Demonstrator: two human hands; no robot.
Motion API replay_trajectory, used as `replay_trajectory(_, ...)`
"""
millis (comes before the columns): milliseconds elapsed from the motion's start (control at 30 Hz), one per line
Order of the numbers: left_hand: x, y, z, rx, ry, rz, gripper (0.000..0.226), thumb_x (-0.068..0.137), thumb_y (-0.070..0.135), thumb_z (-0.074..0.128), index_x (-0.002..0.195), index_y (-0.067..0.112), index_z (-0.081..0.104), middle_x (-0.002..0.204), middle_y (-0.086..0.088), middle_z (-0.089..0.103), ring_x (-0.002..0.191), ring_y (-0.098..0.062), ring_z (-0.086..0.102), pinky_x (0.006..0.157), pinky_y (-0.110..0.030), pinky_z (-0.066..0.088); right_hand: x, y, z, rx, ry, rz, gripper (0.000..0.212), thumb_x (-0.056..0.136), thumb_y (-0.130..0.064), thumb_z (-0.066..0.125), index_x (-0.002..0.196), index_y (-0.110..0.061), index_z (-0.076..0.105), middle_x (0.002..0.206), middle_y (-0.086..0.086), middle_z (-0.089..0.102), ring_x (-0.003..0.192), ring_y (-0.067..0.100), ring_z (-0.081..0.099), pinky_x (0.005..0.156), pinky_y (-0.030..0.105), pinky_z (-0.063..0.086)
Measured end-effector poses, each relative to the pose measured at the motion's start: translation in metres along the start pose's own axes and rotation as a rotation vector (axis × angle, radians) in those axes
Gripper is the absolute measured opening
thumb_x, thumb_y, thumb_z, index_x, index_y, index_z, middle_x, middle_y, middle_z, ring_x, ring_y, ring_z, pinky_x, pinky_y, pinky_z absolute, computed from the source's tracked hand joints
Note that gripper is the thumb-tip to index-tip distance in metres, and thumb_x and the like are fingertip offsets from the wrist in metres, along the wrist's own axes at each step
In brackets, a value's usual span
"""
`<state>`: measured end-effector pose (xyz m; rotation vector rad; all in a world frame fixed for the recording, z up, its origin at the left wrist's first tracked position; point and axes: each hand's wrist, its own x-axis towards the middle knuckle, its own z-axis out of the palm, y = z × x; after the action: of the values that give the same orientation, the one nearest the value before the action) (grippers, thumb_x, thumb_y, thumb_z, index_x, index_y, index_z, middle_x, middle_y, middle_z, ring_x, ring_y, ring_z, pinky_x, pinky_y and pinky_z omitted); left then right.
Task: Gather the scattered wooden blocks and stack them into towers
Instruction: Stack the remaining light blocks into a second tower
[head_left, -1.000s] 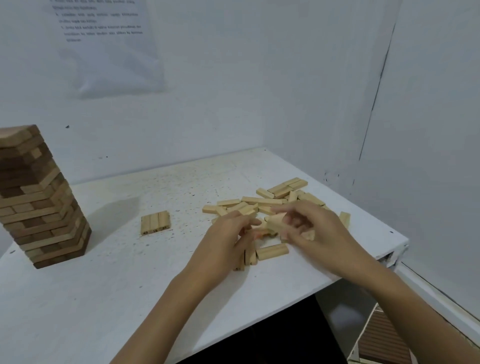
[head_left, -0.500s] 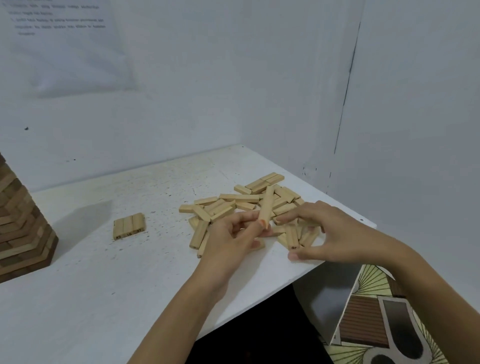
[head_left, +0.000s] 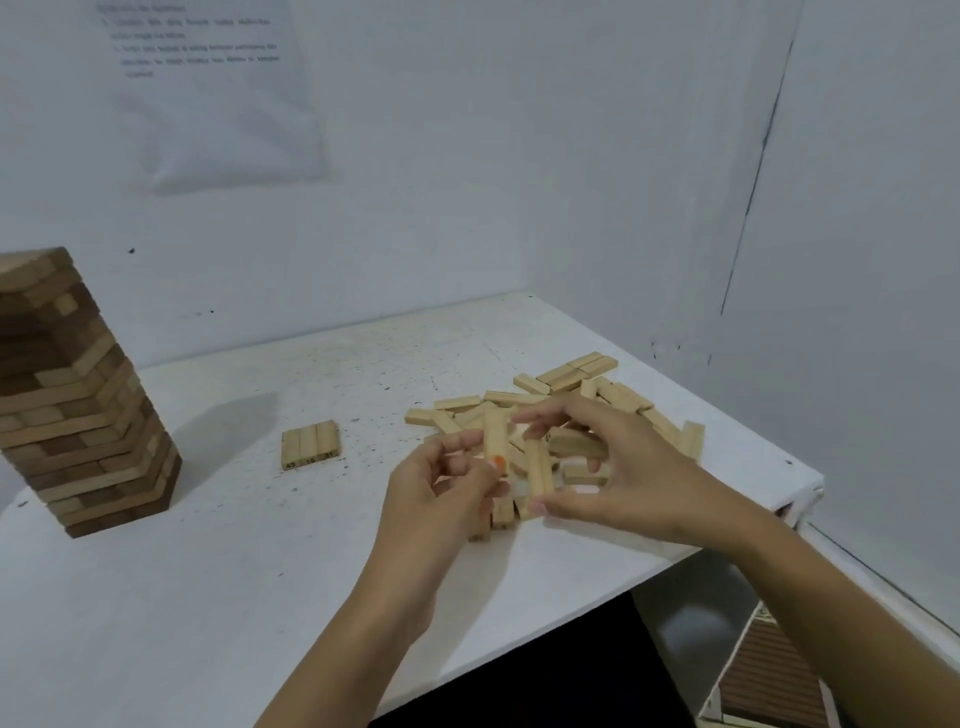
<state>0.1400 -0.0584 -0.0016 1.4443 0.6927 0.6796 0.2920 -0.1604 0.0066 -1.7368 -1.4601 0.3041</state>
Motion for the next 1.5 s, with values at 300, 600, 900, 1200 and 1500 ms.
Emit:
replay_trajectory(300, -0.012, -0.009, -0.079, 0.114, 0.242, -0.022, 0.018, 0.084, 0.007, 0.069, 0.1, 0.016, 0.067, 0.073, -0.012, 0.069, 0.072, -0.019, 0.068, 0.072, -0.025, 0.052, 0.05, -0.024, 0.075, 0.037, -0.217, -0.053, 0.071, 0.076, -0.019, 0.079, 0.133, -0.037, 0.039, 0.115, -0.01, 0.053, 0.109, -0.001, 0.051, 0.082, 0.017, 0.046)
replay_trajectory(600, -0.01, -0.015, -0.12, 0.326, 0.35, -0.026, 0.013, 0.082, 0.012, 0.071, 0.093, 0.018, 0.068, 0.055, -0.001, 0.065, 0.054, -0.006, 0.061, 0.06, -0.018, 0.047, 0.094, -0.036, 0.11, -0.043, -0.392, -0.045, 0.066, 0.079, -0.029, 0.078, 0.133, -0.035, 0.039, 0.121, -0.01, 0.052, 0.103, -0.008, 0.043, 0.073, 0.004, 0.035)
replay_trajectory(900, 0.014, -0.007, -0.135, 0.707, 0.239, -0.065, 0.017, 0.089, 0.038, 0.062, 0.093, 0.022, 0.064, 0.079, -0.004, 0.065, 0.065, -0.009, 0.053, 0.058, -0.02, 0.04, 0.114, -0.038, 0.09, 0.087, -0.512, 0.138, 0.027, 0.099, -0.023, 0.043, 0.122, -0.032, 0.054, 0.118, -0.002, 0.047, 0.109, 0.016, 0.047, 0.093, 0.033, 0.041)
replay_trajectory(1200, 0.027, -0.01, -0.141, 0.477, 0.205, -0.069, 0.007, 0.086, 0.012, 0.069, 0.091, 0.009, 0.07, 0.07, -0.003, 0.065, 0.057, -0.009, 0.065, 0.063, -0.022, 0.057, 0.11, -0.027, 0.115, 0.142, -0.182, 0.138, 0.013, 0.09, -0.021, 0.066, 0.1, -0.023, 0.073, 0.069, -0.012, 0.063, 0.057, -0.001, 0.056, 0.057, 0.017, 0.048)
replay_trajectory(1500, 0.028, -0.014, -0.135, 0.409, 0.221, -0.054, 0.009, 0.084, 0.011, 0.071, 0.092, 0.008, 0.071, 0.071, -0.002, 0.062, 0.063, -0.016, 0.07, 0.07, -0.026, 0.059, 0.105, -0.021, 0.121, 0.043, -0.088, 0.168, 0.014, 0.085, -0.019, 0.073, 0.097, -0.021, 0.065, 0.082, 0.008, 0.067, 0.062, 0.014, 0.061, 0.064, 0.021, 0.051)
